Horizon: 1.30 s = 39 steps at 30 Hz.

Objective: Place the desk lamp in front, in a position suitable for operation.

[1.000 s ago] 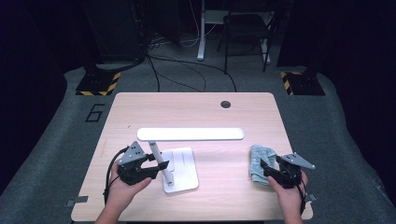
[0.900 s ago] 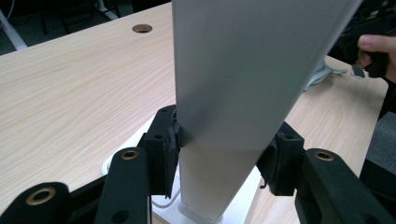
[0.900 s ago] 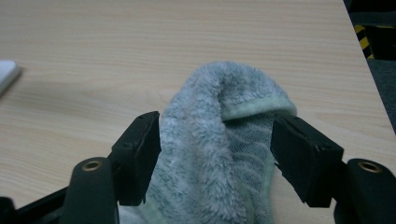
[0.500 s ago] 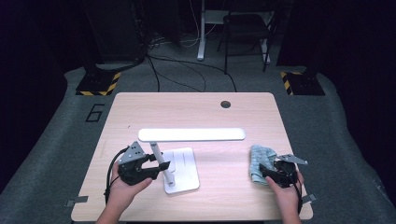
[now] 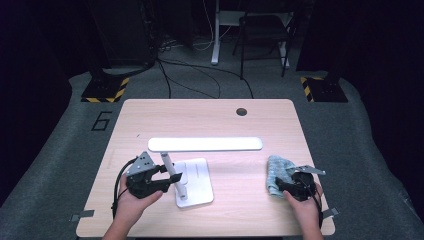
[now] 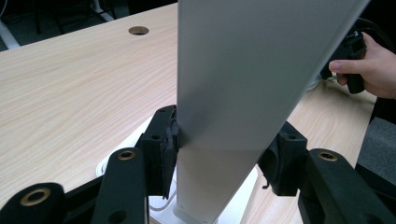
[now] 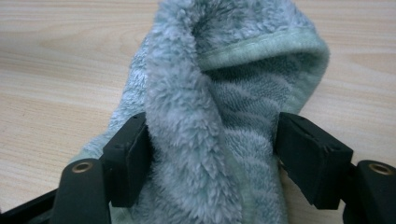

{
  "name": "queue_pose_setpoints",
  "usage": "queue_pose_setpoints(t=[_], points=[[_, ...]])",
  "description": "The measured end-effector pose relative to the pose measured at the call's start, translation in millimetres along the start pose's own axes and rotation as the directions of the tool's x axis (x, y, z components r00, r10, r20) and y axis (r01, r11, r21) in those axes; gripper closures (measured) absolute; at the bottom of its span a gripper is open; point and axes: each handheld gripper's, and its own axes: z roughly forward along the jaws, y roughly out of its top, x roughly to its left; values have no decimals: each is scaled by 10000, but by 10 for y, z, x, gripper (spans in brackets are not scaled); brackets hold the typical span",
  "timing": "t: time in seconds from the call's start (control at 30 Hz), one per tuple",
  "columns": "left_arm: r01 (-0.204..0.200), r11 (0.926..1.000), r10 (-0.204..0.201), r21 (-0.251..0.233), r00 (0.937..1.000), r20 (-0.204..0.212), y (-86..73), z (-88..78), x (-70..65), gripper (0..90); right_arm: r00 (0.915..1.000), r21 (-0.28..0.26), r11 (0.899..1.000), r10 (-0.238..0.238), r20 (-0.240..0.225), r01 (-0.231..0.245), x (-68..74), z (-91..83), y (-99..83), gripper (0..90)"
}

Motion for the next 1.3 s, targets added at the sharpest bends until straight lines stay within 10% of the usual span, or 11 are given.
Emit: queue_pose_setpoints(t=[0.7, 1.3], points=[[-48, 9999, 48, -109, 10000, 12, -2, -3, 9, 517, 9955, -208, 9955, -926, -202, 922, 113, -44, 15, 609], [-22, 9996, 24, -275, 10000, 63, -3, 17, -2, 523, 9829, -2294, 9666, -1434, -1153, 1142, 371, -252, 36, 621]])
